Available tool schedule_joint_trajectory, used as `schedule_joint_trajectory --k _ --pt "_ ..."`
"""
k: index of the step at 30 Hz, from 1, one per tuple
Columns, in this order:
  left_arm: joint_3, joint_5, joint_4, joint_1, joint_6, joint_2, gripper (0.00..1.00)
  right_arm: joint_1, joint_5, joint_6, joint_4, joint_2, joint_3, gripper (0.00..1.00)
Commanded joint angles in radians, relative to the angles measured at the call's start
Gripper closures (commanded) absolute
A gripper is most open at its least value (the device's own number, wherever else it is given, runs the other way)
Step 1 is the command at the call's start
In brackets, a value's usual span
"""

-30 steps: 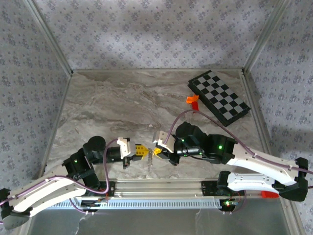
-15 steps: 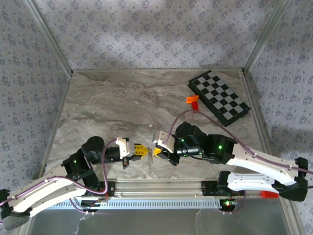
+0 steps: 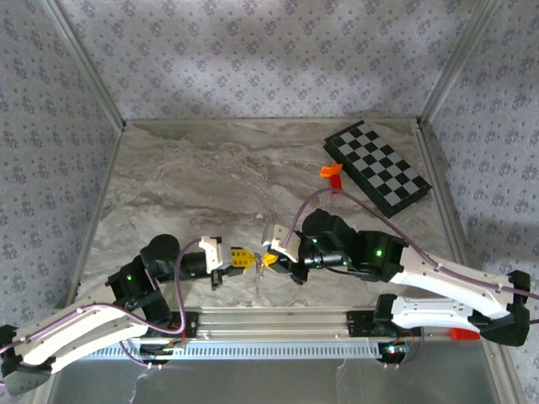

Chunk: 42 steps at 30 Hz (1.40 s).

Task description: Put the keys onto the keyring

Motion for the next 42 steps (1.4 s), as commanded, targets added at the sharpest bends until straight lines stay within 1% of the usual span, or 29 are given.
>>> schedule_joint_trajectory --k 1,14,42 --pt "0.025 0.002 0.04 -0.004 0.012 -0.006 1.0 0.005 -0.022 0.015 0.017 0.0 0.034 1.0" --pt "0.02 -0.008 0.043 -0.005 0.011 -0.02 1.0 0.003 -0.005 0.028 -0.021 -0.009 0.039 1.0" --pt "0.024 -0.003 0.041 -0.005 0.017 -0.006 1.0 -0.001 -0.035 0.023 0.017 0.002 0.045 1.0"
